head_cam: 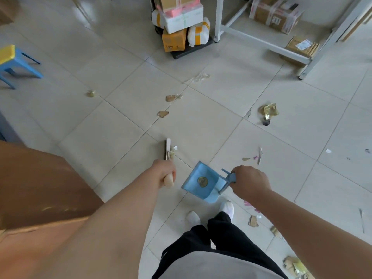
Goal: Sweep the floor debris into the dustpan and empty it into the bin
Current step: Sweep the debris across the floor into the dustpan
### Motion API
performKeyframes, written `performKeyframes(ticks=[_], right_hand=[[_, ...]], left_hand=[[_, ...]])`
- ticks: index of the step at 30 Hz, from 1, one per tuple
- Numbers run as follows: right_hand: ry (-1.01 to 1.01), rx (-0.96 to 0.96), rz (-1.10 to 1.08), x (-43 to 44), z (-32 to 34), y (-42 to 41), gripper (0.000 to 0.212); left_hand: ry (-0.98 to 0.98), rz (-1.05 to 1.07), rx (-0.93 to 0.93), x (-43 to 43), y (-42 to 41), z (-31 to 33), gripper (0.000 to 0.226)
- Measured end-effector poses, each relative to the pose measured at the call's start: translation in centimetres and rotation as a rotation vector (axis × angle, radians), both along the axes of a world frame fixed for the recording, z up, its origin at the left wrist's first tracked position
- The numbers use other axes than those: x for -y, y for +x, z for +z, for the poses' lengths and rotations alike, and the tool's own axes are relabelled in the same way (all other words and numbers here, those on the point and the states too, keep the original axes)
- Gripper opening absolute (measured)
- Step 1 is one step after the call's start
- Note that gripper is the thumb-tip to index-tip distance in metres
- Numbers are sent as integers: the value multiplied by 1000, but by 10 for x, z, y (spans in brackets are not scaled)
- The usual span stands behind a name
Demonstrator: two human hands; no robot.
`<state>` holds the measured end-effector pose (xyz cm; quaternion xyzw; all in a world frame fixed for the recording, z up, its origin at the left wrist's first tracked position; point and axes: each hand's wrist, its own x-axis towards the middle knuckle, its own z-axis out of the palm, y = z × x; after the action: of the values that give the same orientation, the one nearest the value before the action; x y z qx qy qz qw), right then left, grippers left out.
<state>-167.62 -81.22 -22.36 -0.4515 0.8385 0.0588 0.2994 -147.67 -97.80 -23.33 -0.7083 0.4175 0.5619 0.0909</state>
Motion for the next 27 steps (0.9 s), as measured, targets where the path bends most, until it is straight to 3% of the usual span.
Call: performKeyframes(ticks=[8,14,27], right_hand=[[-4,33,15,10,7,-40,23],[-43,41,29,28,16,-58,22],[-88,-48,241,132,39,-12,22]], left_hand=[[99,33,-105,-8,-81,22,10],[162,84,-178,5,-96,43,9],[-35,333,-161,87,8,69,12]])
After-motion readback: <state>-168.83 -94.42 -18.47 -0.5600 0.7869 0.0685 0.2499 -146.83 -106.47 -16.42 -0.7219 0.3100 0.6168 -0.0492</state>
